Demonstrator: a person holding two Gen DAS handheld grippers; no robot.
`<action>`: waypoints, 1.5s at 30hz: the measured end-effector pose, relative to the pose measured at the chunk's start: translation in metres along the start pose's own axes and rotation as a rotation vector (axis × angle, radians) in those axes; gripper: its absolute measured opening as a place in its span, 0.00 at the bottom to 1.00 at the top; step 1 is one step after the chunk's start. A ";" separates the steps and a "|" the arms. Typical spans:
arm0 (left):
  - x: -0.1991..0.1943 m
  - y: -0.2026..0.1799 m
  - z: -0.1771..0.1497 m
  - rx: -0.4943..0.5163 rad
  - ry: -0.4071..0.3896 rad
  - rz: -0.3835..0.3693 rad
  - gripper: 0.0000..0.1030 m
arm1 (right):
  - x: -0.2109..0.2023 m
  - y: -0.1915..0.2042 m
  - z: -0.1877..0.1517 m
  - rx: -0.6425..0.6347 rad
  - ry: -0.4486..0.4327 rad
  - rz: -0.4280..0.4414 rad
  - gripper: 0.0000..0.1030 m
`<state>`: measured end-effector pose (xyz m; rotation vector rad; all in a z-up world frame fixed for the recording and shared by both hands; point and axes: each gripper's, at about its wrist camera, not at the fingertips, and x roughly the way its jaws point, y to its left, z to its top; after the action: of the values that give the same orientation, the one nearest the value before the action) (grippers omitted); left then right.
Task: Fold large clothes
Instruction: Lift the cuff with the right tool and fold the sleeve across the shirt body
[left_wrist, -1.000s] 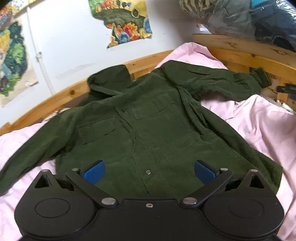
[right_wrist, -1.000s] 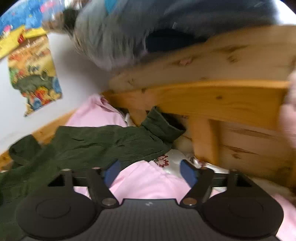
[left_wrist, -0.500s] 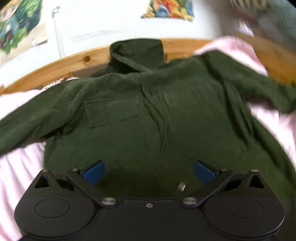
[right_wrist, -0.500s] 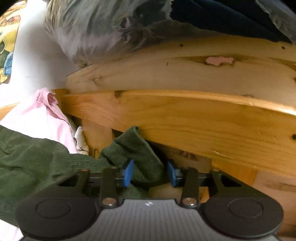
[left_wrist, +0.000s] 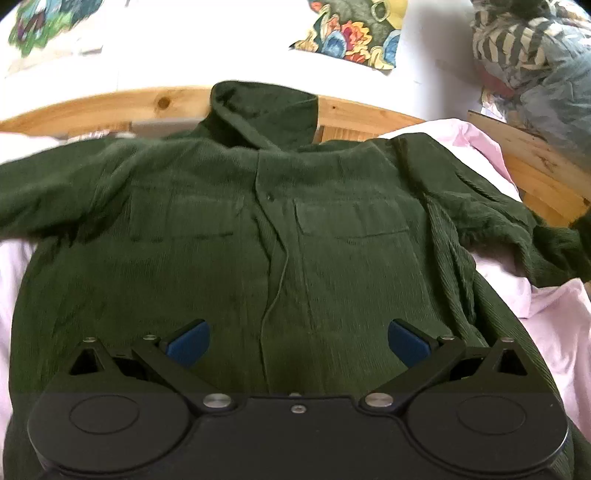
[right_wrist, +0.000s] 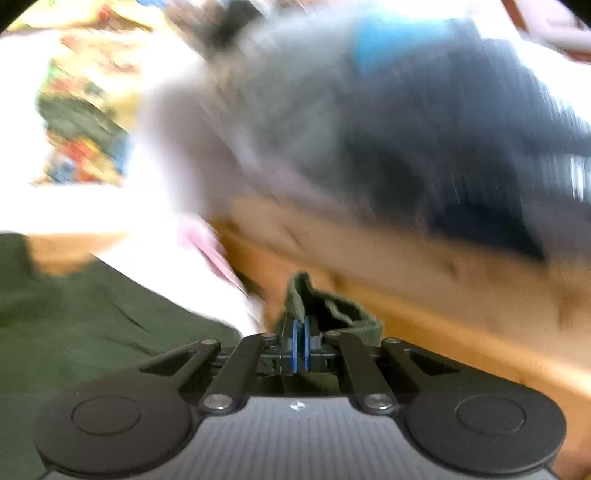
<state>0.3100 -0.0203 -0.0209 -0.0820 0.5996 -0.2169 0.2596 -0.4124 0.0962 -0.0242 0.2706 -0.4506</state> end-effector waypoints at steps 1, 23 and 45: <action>-0.002 0.004 -0.002 -0.007 0.011 -0.004 0.99 | -0.013 0.006 0.016 -0.004 -0.032 0.047 0.04; -0.068 0.046 -0.015 0.037 -0.024 0.089 0.99 | -0.052 0.323 0.075 -0.237 -0.009 1.063 0.07; 0.032 0.079 0.019 0.043 -0.101 0.387 0.99 | 0.129 0.183 -0.043 -0.008 0.345 0.522 0.12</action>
<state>0.3605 0.0499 -0.0341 0.0646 0.4988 0.1488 0.4378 -0.3020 0.0072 0.1156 0.5995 0.0701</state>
